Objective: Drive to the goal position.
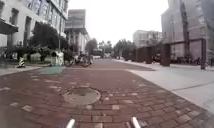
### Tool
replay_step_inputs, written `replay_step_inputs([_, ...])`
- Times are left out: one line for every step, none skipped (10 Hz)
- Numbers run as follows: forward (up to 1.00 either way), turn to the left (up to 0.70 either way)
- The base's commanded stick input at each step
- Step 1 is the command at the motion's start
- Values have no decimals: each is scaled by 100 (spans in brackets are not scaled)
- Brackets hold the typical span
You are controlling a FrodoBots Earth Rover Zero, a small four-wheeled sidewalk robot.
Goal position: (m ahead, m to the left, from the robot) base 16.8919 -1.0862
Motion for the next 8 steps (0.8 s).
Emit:
replay_step_inputs([70, -14])
replay_step_inputs([70, -14])
replay_step_inputs([70, -14])
replay_step_inputs([70, -14])
replay_step_inputs([70, -14])
replay_step_inputs([70, -14])
replay_step_inputs([70, -14])
replay_step_inputs([70, -14])
